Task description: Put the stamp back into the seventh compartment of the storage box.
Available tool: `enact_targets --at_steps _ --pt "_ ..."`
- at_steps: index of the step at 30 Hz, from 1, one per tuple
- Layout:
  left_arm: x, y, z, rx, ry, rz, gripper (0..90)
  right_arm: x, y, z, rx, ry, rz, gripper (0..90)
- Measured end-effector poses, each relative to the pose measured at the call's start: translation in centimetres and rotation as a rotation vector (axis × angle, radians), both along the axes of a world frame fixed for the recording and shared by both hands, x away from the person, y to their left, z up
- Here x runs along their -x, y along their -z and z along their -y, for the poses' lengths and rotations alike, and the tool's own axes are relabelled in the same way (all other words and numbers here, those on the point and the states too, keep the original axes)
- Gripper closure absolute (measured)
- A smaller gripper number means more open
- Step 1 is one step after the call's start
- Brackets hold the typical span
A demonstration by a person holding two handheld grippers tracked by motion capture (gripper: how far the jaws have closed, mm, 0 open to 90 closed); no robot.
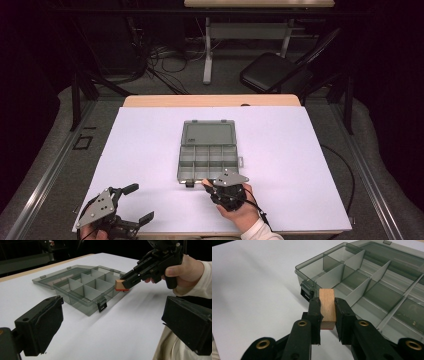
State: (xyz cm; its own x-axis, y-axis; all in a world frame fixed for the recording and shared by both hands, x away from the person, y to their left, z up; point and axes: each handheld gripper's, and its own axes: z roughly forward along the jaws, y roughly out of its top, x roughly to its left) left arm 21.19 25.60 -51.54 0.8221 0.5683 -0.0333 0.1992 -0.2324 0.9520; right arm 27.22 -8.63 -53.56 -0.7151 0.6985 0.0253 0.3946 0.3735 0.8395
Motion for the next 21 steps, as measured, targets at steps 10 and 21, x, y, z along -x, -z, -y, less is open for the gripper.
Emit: enact_targets --at_steps 10,21 --pt "0.0 0.0 0.0 0.0 0.001 0.0 3.3 -0.1 -0.8 0.6 -0.019 0.017 0.015 76.1" --pt "0.0 0.0 0.0 0.0 0.0 -0.001 3.4 -0.2 -1.8 1.3 -0.038 0.029 0.024 76.1"
